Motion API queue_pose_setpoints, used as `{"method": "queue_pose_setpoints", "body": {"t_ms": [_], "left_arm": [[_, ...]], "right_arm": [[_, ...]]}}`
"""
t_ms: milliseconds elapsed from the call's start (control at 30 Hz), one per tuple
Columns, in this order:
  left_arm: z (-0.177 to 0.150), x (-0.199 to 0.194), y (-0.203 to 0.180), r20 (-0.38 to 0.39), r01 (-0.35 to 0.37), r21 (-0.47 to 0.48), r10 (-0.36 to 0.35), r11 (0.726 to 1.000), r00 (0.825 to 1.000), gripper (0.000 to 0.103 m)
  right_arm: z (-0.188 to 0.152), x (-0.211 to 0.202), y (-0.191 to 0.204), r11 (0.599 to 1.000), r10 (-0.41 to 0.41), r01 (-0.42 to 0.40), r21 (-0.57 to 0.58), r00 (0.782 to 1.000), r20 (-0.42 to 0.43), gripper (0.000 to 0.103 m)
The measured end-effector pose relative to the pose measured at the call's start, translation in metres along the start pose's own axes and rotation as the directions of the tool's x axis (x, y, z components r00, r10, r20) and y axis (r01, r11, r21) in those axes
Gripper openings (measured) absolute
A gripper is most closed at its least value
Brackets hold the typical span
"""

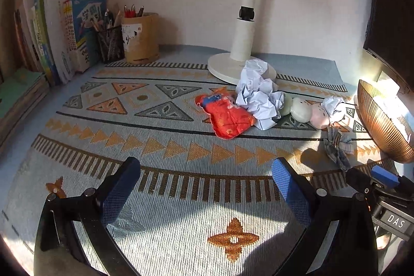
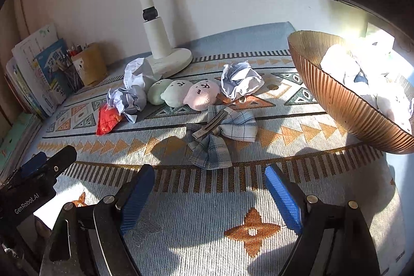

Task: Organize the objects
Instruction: 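Move both tools back over the rug toward the red plush bag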

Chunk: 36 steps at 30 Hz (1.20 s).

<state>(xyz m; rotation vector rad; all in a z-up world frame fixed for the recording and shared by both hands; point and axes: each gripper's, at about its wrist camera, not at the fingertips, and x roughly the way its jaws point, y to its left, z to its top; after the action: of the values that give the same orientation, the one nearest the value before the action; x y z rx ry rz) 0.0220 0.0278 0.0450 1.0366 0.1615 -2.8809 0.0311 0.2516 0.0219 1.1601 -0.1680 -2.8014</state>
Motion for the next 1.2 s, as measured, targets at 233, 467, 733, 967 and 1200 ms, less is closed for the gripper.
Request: {"method": "queue_pose_setpoints", "body": {"t_ms": [233,467,733,967,1200], "left_arm": [[0.0000,-0.0010,-0.0024,0.006,0.002,0.010,-0.002,1.000,1.000,0.101],[0.0000,0.0018,-0.0032,-0.012,0.021,0.013,-0.021,1.000,1.000,0.102],[-0.0011,0.0055,-0.0060,-0.039,0.032,0.027,-0.031,0.999,0.999,0.102],[-0.0011,0.0078,-0.0075,-0.054,0.039,0.033,-0.037,0.999,0.998,0.102],[-0.0003,0.0079,-0.0065,-0.058,0.045,0.028,-0.043,0.999,0.997,0.102]], "right_arm": [[0.0006,0.0023,-0.0008,1.000,-0.001,0.001,0.004,1.000,-0.011,0.086],[0.0008,0.0039,-0.0010,1.000,0.002,-0.002,0.006,1.000,-0.017,0.087],[0.0002,0.0007,-0.0002,1.000,0.007,-0.007,0.003,1.000,-0.002,0.097],[0.0009,0.0026,-0.0011,1.000,0.010,-0.010,0.001,1.000,-0.009,0.097],[0.0010,0.0080,-0.0024,1.000,0.022,-0.021,0.008,0.999,-0.041,0.097]]}}
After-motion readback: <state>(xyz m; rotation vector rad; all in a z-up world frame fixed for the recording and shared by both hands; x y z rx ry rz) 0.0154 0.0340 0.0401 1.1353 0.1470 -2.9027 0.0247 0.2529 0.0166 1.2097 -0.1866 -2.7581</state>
